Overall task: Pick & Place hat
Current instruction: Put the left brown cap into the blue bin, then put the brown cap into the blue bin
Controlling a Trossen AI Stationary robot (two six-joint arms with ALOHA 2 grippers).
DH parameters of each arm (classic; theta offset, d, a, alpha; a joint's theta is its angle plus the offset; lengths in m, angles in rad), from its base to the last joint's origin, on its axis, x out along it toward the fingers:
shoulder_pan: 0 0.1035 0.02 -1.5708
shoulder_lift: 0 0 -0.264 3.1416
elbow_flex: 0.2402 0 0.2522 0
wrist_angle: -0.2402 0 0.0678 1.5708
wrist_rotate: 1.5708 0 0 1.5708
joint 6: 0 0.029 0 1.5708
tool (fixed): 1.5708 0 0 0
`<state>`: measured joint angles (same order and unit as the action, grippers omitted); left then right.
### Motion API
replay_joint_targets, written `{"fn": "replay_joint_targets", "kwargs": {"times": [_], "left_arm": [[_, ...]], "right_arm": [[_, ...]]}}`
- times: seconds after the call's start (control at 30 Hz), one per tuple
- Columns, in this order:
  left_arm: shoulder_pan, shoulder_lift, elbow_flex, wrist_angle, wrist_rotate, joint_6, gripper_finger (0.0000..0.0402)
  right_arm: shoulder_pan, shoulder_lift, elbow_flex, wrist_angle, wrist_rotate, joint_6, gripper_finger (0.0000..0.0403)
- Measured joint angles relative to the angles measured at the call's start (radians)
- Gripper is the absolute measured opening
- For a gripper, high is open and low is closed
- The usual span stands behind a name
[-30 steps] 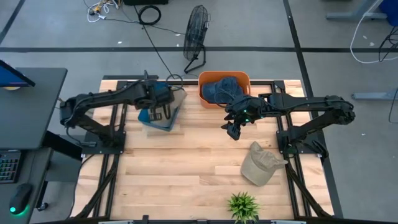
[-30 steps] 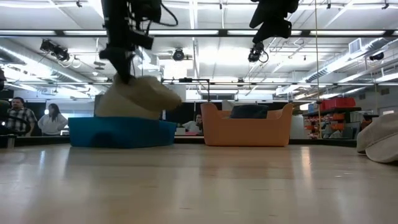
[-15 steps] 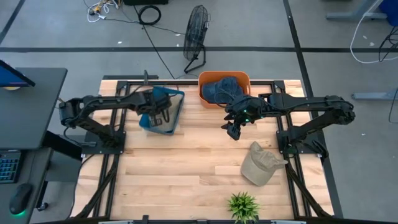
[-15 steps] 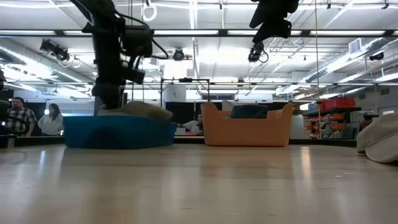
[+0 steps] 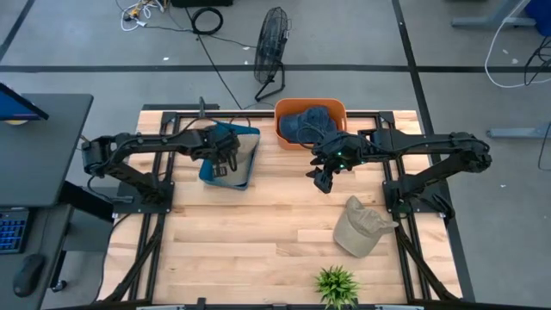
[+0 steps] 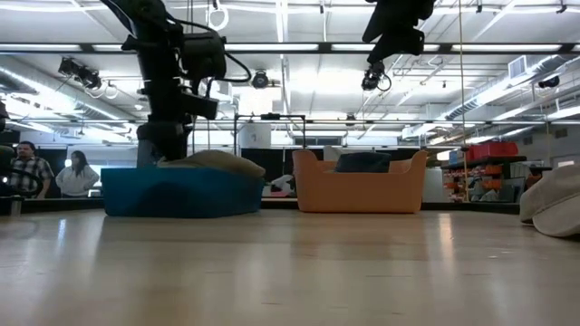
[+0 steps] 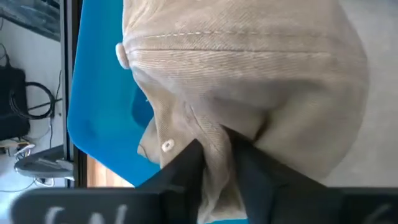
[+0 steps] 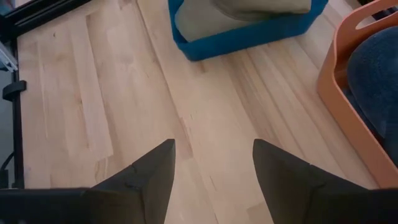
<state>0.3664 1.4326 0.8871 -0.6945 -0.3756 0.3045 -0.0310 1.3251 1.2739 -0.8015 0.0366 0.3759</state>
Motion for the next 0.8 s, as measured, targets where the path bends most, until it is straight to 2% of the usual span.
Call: {"fn": "replay_joint_targets", "kwargs": {"times": [0.2,0.4,0.57,0.7,0.8], "left_arm": [[0.013,0.000,0.019,-0.056,-0.003,-0.097,0.0168],[-0.037,-0.006,0.151,-0.176,-0.001,-0.109,0.0219],[-0.076,-0.008,0.313,-0.281,-0.009,-0.141,0.0233],[-0.105,-0.008,0.418,-0.297,-0.013,-0.194,0.0231],[-0.126,-0.008,0.481,-0.290,-0.013,-0.248,0.0225]], "right_arm": [[0.000,0.000,0.000,0.000,0.001,-0.002,0.0219],[0.000,-0.001,0.000,-0.004,0.024,-0.035,0.0219],[0.007,-0.002,0.057,-0.123,-0.001,-0.019,0.0219],[0.033,-0.003,0.125,-0.278,-0.009,-0.018,0.0219],[0.063,-0.003,0.139,-0.396,-0.058,0.036,0.0219]]}}
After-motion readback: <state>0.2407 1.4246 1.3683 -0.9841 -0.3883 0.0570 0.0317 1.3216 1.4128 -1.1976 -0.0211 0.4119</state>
